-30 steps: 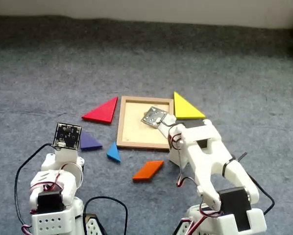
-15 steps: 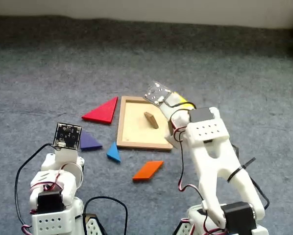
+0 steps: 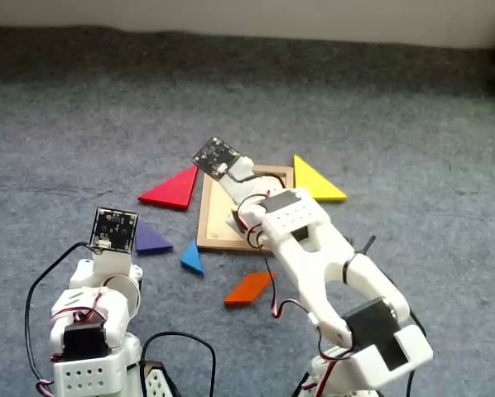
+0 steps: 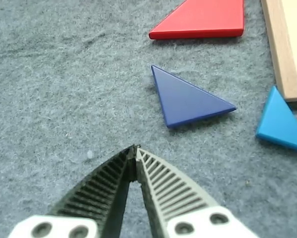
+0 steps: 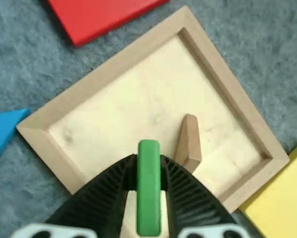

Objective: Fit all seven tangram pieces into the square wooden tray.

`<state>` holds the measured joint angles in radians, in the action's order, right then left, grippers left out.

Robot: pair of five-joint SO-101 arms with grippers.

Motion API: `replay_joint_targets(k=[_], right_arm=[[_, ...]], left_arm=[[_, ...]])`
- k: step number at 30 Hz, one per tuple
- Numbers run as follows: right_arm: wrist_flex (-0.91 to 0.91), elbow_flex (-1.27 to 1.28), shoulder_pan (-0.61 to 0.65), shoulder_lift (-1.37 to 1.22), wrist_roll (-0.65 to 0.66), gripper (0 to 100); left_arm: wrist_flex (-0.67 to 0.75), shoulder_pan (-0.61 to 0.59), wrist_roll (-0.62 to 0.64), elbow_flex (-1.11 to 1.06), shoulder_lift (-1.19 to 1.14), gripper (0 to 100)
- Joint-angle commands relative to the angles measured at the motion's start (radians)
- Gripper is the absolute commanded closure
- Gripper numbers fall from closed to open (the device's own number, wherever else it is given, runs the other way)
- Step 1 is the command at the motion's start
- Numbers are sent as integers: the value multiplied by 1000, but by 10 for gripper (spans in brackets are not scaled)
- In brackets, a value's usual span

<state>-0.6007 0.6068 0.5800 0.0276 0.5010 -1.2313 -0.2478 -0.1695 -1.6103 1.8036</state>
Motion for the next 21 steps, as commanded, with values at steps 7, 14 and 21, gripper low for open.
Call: replay_joint_targets(k=[7,14,21], right_arm=[[38,-119,21,-45,-8,757],[-147,-119,21,188,-8,728],[-338,-113,15,444,-6,820]], left_arm=[[20,-7,-9,10,7,989],[20,-7,-9,10,7,989],[20,-7,-9,10,7,989]])
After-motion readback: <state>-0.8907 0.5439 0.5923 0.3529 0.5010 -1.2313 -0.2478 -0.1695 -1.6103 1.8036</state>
